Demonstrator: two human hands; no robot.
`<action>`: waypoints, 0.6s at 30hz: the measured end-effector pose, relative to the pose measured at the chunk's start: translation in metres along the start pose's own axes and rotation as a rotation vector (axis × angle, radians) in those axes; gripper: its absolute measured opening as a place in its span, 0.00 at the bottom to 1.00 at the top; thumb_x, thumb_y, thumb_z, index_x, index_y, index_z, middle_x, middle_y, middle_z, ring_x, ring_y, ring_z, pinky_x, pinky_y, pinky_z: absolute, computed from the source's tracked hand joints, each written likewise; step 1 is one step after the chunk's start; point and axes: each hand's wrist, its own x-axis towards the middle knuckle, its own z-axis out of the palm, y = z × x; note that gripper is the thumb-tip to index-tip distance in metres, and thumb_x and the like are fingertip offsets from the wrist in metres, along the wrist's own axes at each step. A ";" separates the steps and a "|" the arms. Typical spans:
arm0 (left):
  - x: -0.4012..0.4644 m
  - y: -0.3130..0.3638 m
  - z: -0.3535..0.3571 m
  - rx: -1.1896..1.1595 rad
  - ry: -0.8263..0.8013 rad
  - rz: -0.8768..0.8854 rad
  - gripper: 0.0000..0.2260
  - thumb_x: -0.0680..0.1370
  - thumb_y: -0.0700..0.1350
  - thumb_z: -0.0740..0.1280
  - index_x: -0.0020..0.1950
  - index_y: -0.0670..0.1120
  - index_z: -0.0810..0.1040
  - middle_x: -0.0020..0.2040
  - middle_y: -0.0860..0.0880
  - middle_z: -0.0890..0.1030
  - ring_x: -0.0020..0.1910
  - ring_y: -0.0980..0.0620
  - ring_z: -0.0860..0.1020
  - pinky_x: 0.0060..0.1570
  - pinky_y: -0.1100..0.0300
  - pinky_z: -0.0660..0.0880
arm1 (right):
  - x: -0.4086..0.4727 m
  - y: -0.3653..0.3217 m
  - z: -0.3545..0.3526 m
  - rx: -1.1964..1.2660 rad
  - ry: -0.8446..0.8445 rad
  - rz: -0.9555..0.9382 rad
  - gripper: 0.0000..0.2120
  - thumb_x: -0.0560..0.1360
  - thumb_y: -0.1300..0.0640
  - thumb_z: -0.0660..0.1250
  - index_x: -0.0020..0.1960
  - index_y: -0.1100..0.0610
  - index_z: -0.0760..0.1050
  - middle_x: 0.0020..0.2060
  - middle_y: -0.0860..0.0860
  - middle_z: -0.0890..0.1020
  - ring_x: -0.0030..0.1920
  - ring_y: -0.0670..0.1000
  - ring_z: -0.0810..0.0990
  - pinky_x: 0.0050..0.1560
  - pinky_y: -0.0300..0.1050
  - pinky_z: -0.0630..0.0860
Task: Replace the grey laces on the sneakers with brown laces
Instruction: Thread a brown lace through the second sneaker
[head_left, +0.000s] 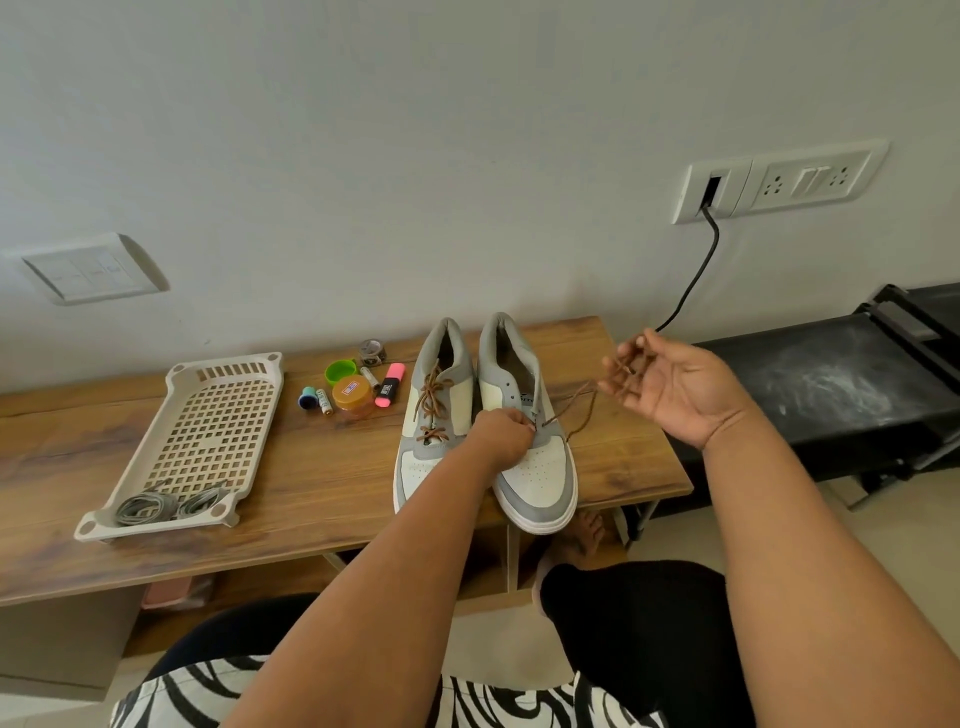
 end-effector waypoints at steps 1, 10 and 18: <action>-0.002 0.001 0.000 0.047 0.025 0.021 0.13 0.83 0.46 0.61 0.60 0.40 0.79 0.56 0.42 0.78 0.55 0.44 0.77 0.55 0.55 0.76 | 0.003 0.004 0.000 -0.103 0.048 0.052 0.08 0.79 0.54 0.61 0.42 0.55 0.73 0.38 0.51 0.80 0.43 0.51 0.82 0.53 0.52 0.78; -0.037 0.027 -0.023 0.038 -0.006 -0.052 0.10 0.83 0.46 0.60 0.55 0.40 0.75 0.47 0.44 0.79 0.40 0.51 0.77 0.37 0.61 0.74 | 0.005 0.024 0.034 -1.482 0.355 0.100 0.14 0.81 0.48 0.62 0.62 0.55 0.74 0.54 0.51 0.78 0.54 0.52 0.76 0.53 0.48 0.73; -0.105 0.045 -0.064 -0.331 0.011 0.164 0.13 0.82 0.39 0.57 0.39 0.44 0.74 0.41 0.47 0.77 0.36 0.54 0.74 0.34 0.66 0.68 | -0.029 0.034 0.102 -1.456 0.110 -0.217 0.16 0.79 0.59 0.65 0.65 0.46 0.74 0.57 0.44 0.76 0.56 0.46 0.73 0.47 0.31 0.68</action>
